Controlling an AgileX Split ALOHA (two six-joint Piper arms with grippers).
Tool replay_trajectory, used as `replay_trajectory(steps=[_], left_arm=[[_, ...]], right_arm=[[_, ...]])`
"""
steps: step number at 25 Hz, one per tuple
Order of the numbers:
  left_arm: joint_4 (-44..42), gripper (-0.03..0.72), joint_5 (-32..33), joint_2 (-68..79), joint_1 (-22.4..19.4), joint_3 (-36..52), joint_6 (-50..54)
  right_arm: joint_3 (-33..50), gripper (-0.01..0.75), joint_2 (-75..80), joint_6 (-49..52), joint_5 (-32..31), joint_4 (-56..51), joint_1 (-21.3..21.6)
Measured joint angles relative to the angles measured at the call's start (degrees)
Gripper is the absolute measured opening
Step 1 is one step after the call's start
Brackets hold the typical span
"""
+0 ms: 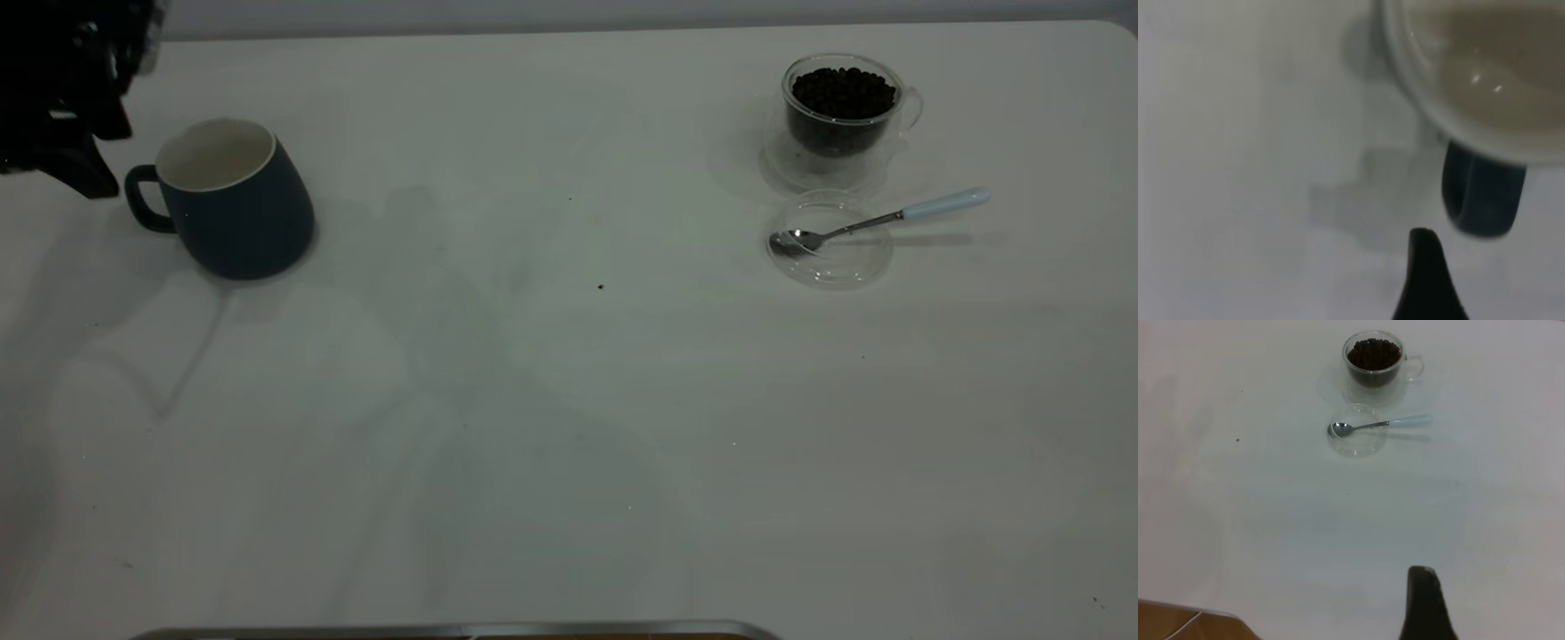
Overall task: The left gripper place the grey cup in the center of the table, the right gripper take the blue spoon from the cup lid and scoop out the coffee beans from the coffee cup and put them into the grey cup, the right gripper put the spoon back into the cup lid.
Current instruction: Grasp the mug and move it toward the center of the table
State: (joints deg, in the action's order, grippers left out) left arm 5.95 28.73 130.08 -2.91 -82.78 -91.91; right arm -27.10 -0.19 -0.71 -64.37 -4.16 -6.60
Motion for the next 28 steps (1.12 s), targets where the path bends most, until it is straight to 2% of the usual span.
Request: replay_trajectory(steps=[5, 10, 21, 28], left_arm=[[3.8, 0.564, -1.6, 2.4, 0.3, 0.0, -5.2], [5.8, 0.533, -4.2, 3.0, 2.2, 0.0, -8.0], [11.3, 0.481, -5.5, 3.1, 10.1, 0.0, -8.5], [17.1, 0.433, -10.5, 5.1, 15.4, -0.7, -8.6]], right_arm=[[0.0, 0.552, 0.0, 0.0, 0.0, 0.0, 0.0], [0.0, 0.552, 0.0, 0.0, 0.0, 0.0, 0.0], [0.0, 0.552, 0.0, 0.0, 0.0, 0.0, 0.0], [0.0, 0.552, 0.0, 0.0, 0.0, 0.0, 0.0]])
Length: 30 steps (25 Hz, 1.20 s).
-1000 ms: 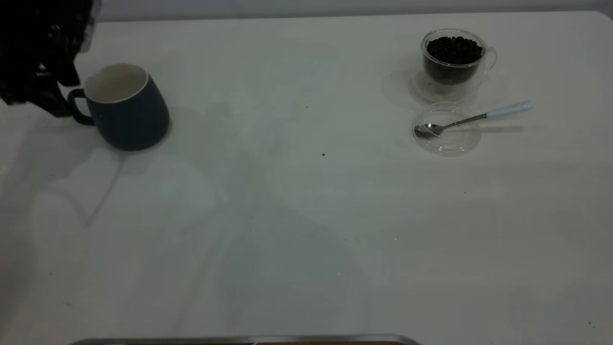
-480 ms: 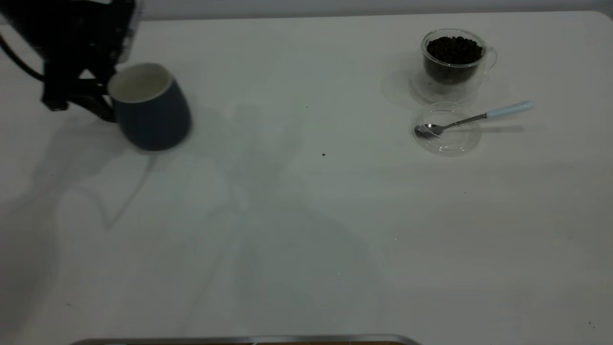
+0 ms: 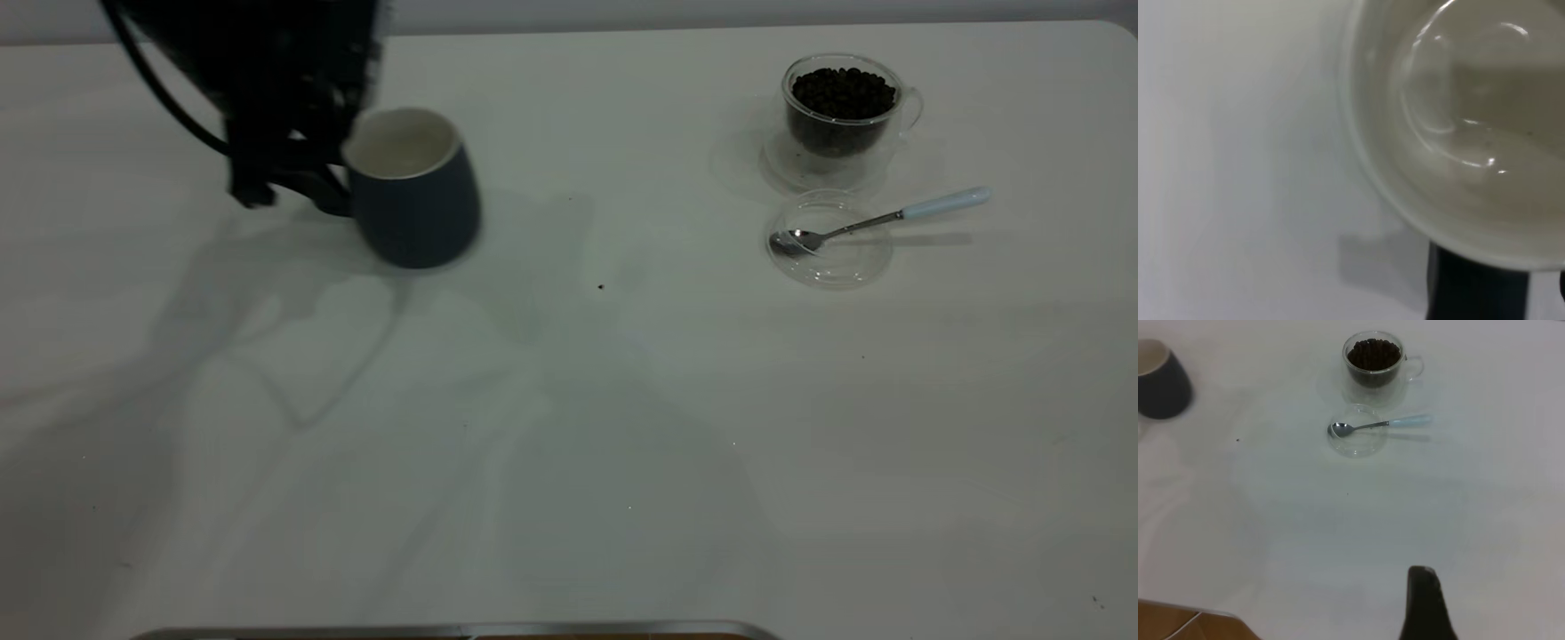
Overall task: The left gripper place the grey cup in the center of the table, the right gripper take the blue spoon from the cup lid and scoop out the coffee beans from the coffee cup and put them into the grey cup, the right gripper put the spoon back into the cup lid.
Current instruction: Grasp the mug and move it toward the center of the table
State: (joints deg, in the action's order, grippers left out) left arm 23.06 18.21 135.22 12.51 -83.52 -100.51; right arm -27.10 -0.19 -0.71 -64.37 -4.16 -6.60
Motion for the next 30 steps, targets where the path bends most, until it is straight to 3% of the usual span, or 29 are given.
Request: replay_trajectory(steps=[10, 30], left_arm=[[6.2, 0.374, -0.8, 4.0, 6.8, -6.5, 0.4], [6.3, 0.373, 3.7, -2.7, 7.1, -7.3, 5.5]], right_arm=[[0.0, 0.552, 0.0, 0.0, 0.0, 0.0, 0.0], [0.0, 0.552, 0.0, 0.0, 0.0, 0.0, 0.0]])
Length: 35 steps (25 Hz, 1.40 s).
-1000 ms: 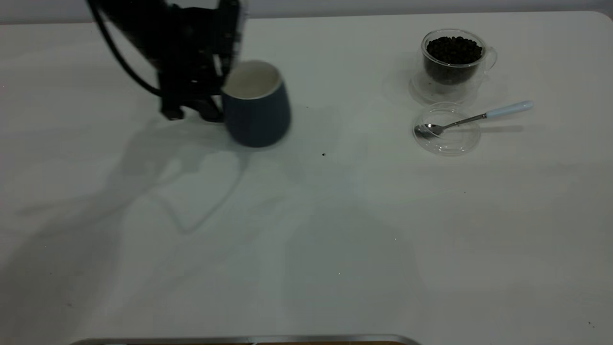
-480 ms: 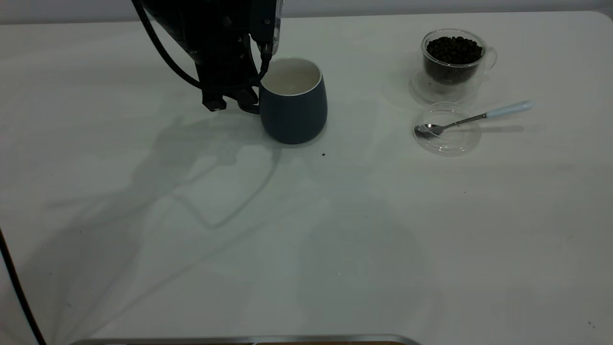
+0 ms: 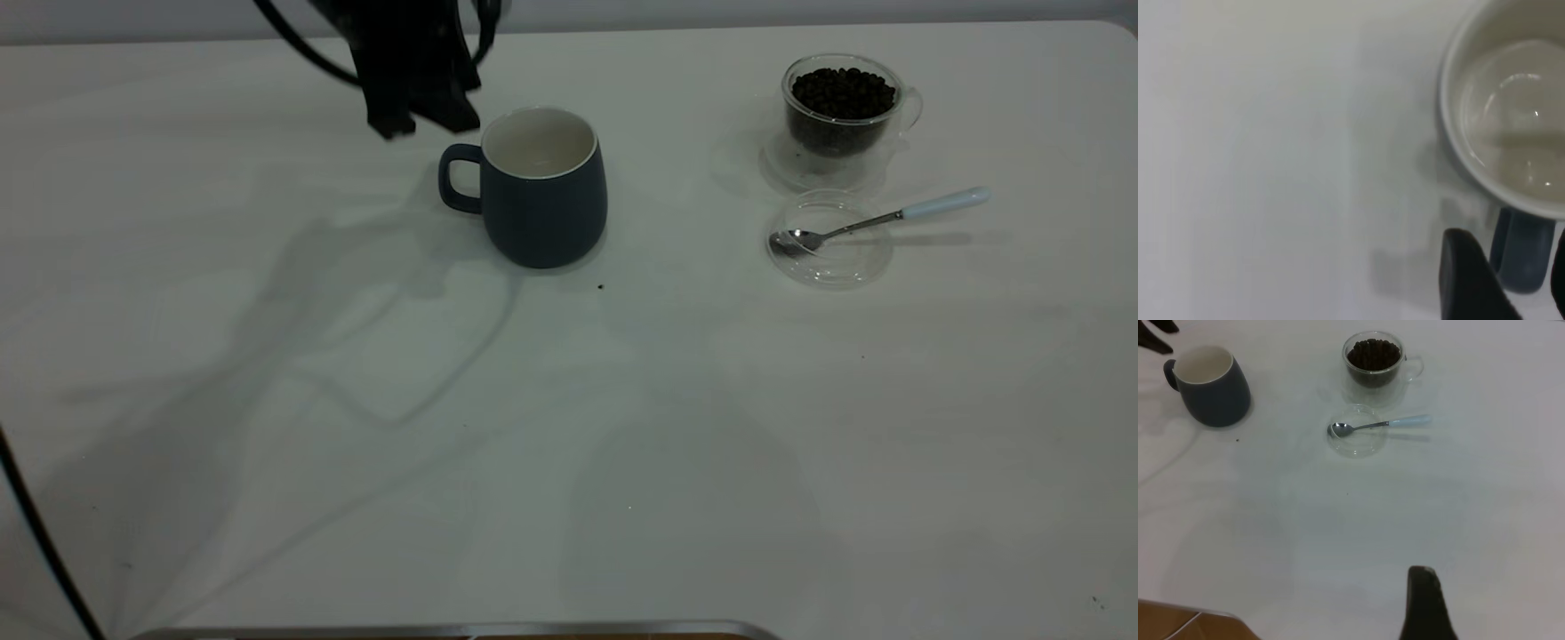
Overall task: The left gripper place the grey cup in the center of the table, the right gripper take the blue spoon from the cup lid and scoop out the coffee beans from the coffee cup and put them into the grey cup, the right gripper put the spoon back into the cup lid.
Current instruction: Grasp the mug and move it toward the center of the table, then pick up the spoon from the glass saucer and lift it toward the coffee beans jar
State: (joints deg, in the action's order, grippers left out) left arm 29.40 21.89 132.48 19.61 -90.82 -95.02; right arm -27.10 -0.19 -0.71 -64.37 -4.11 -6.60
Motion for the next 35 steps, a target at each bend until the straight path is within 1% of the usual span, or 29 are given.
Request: replay_trajectory(steps=[4, 8, 11, 13, 16, 18, 20, 24, 26, 28, 30, 35], left_arm=[[-0.1, 0.373, 2.7, -4.7, -0.1, 0.0, 4.2], [-0.3, 0.373, 5.7, -14.0, -0.1, 0.0, 13.5], [-0.3, 0.373, 6.2, -22.8, -0.1, 0.0, 24.8], [-0.3, 0.373, 6.9, -28.0, -0.1, 0.0, 34.4], [-2.2, 0.373, 10.4, -35.6, -0.1, 0.0, 47.4], [-5.9, 0.373, 15.6, -40.7, -0.1, 0.0, 54.0], [-11.3, 0.373, 22.4, -45.1, -0.1, 0.0, 61.3], [-22.3, 0.373, 37.9, -52.8, -0.1, 0.0, 77.2], [-27.4, 0.373, 44.9, -55.8, -0.1, 0.2, 83.4], [-31.9, 0.373, 44.9, -59.0, -0.1, 1.5, 88.0], [-35.1, 0.373, 44.9, -62.5, -0.1, 5.0, 90.3], [-36.8, 0.373, 44.9, -75.6, -0.1, 18.8, 95.0]], right_arm=[[0.0, 0.552, 0.0, 0.0, 0.0, 0.0, 0.0], [0.0, 0.552, 0.0, 0.0, 0.0, 0.0, 0.0], [0.0, 0.552, 0.0, 0.0, 0.0, 0.0, 0.0], [0.0, 0.552, 0.0, 0.0, 0.0, 0.0, 0.0], [0.0, 0.552, 0.0, 0.0, 0.0, 0.0, 0.0], [0.0, 0.552, 0.0, 0.0, 0.0, 0.0, 0.0], [0.0, 0.552, 0.0, 0.0, 0.0, 0.0, 0.0], [0.0, 0.552, 0.0, 0.0, 0.0, 0.0, 0.0], [0.0, 0.552, 0.0, 0.0, 0.0, 0.0, 0.0], [0.0, 0.552, 0.0, 0.0, 0.0, 0.0, 0.0], [0.0, 0.552, 0.0, 0.0, 0.0, 0.0, 0.0], [0.0, 0.552, 0.0, -0.1, 0.0, 0.0, 0.0]])
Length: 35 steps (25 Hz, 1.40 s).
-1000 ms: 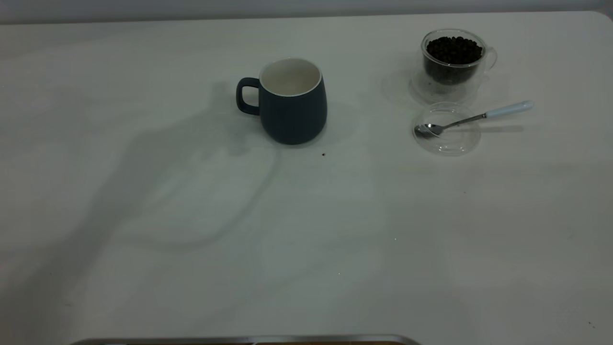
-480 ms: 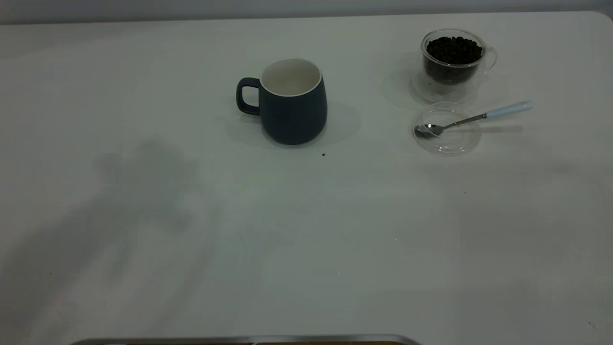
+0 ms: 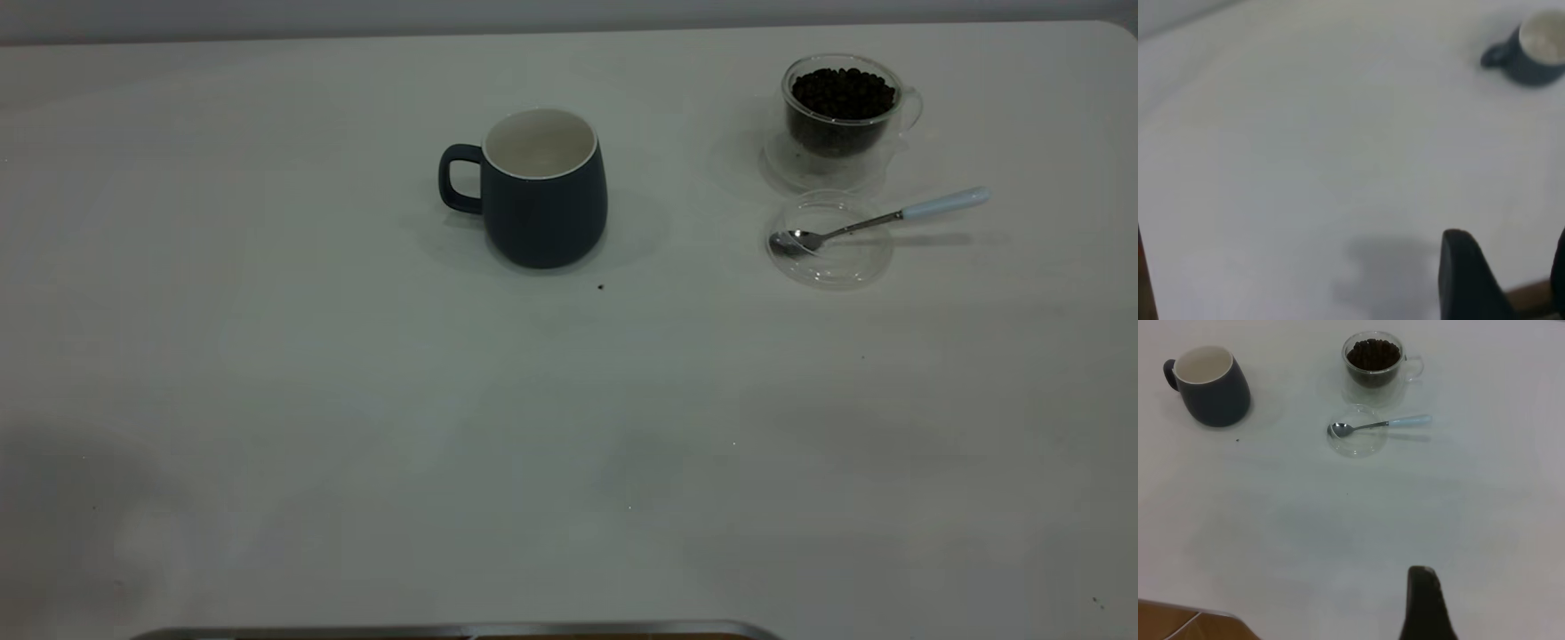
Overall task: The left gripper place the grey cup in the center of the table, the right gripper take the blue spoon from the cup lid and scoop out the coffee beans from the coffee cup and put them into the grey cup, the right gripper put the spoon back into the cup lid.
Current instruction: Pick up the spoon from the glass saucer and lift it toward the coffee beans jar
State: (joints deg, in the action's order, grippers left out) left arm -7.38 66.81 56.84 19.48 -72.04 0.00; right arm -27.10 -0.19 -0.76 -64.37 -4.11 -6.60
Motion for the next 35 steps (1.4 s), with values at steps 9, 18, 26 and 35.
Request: replay_trajectory(steps=[9, 18, 26, 35], left_arm=[[-1.0, 0.373, 0.0, -26.7, 0.0, 28.6, 10.8], [-1.7, 0.373, 0.0, -46.5, 0.0, 38.4, 11.3], [1.8, 0.38, -0.1, -53.2, 0.0, 41.5, 10.3], [5.9, 0.471, -1.6, -53.2, 0.0, 44.1, 2.5]], right_arm=[[0.0, 0.552, 0.0, 0.0, 0.0, 0.0, 0.0], [0.0, 0.552, 0.0, 0.1, 0.0, 0.0, 0.0], [0.0, 0.552, 0.0, 0.0, 0.0, 0.0, 0.0], [0.0, 0.552, 0.0, 0.1, 0.0, 0.0, 0.0]])
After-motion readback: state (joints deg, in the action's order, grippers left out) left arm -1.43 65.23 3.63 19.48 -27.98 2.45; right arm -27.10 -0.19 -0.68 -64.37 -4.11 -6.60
